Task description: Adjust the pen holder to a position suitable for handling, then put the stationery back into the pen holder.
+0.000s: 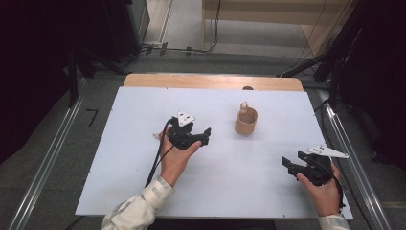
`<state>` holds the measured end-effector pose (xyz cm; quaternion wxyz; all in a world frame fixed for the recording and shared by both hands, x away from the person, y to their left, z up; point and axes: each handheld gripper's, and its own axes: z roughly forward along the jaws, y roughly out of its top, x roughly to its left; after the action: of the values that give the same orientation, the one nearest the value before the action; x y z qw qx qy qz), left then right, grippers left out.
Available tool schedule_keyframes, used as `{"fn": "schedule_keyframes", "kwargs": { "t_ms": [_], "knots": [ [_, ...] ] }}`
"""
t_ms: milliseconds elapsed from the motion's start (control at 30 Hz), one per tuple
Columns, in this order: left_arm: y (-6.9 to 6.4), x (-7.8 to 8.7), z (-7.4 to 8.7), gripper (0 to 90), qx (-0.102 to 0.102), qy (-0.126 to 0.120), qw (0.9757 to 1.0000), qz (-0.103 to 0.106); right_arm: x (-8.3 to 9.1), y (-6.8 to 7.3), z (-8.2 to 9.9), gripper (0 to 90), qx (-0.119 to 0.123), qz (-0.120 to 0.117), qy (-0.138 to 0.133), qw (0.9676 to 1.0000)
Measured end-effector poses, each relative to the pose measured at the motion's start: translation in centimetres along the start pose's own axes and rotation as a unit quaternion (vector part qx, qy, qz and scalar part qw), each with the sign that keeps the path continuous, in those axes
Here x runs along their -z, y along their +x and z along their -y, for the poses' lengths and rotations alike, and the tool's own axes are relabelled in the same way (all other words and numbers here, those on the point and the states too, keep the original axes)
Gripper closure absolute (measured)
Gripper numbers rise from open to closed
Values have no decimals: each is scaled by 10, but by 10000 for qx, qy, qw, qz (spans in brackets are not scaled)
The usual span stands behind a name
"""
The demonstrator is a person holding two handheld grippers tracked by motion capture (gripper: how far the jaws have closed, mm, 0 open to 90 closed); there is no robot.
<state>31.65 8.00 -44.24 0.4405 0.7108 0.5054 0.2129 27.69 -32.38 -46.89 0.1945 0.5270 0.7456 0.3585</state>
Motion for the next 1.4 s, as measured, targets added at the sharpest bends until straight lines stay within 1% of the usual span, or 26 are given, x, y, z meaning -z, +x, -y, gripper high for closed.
{"fn": "schedule_keyframes", "kwargs": {
  "t_ms": [67,200,233,300,333,367,467,633,700,767,800,833,867,900,933,967,1033,1067,1100,1200,1267,1400],
  "knots": [
    [7,10,5,251,34,-45,10000,-73,-1,1,-1,267,-16,-9,19,10000],
    [22,26,16,250,93,-79,9995,-300,-5,5,-2,268,19,-57,50,10000],
    [26,30,19,251,104,-96,9993,-343,-6,6,-3,268,48,-66,49,10000],
    [33,37,25,223,158,-99,9989,-431,-7,14,-3,267,182,-134,52,9997],
    [37,40,27,223,162,-87,9987,-476,-7,14,-3,267,182,-134,52,9997],
    [40,44,30,219,210,-81,9984,-519,-8,16,-4,267,208,-156,50,9997],
    [52,51,39,196,355,-44,9977,-571,-12,24,-8,267,311,-232,21,9992],
    [71,62,48,188,538,-34,9958,-735,-19,30,-13,267,356,-299,39,9989],
    [77,65,52,188,613,-40,9950,-782,-23,34,-14,267,426,-355,67,9984],
    [83,67,57,188,677,-53,9945,-797,-27,39,-16,267,507,-382,104,9979],
    [86,68,60,188,729,-89,9943,-774,-30,44,-17,267,583,-430,125,9973],
    [89,69,62,188,814,-108,9938,-753,-30,44,-17,267,583,-430,125,9973],
    [91,70,64,188,887,-124,9934,-722,-32,47,-18,267,621,-449,149,9969],
    [93,72,65,188,912,-128,9932,-711,-34,50,-19,268,666,-489,166,9964],
    [94,73,66,188,884,-143,9933,-724,-37,57,-21,268,741,-508,189,9958],
    [94,74,67,188,862,-132,9934,-751,-37,57,-21,268,741,-508,189,9958],
    [96,76,68,188,821,-119,9935,-783,-40,64,-23,268,827,-563,211,9948],
    [96,76,69,188,809,-101,9936,-783,-44,72,-25,268,929,-611,207,9936],
    [97,77,70,188,827,-104,9934,-788,-44,72,-25,268,929,-611,207,9936],
    [98,78,72,188,848,-87,9934,-762,-50,84,-28,268,1067,-643,220,9920],
    [98,79,73,188,803,-63,9939,-753,-53,92,-30,268,1175,-616,225,9909],
    [98,78,75,188,792,-3,9940,-751,-58,102,-34,269,1255,-692,232,9894]
  ]
}}
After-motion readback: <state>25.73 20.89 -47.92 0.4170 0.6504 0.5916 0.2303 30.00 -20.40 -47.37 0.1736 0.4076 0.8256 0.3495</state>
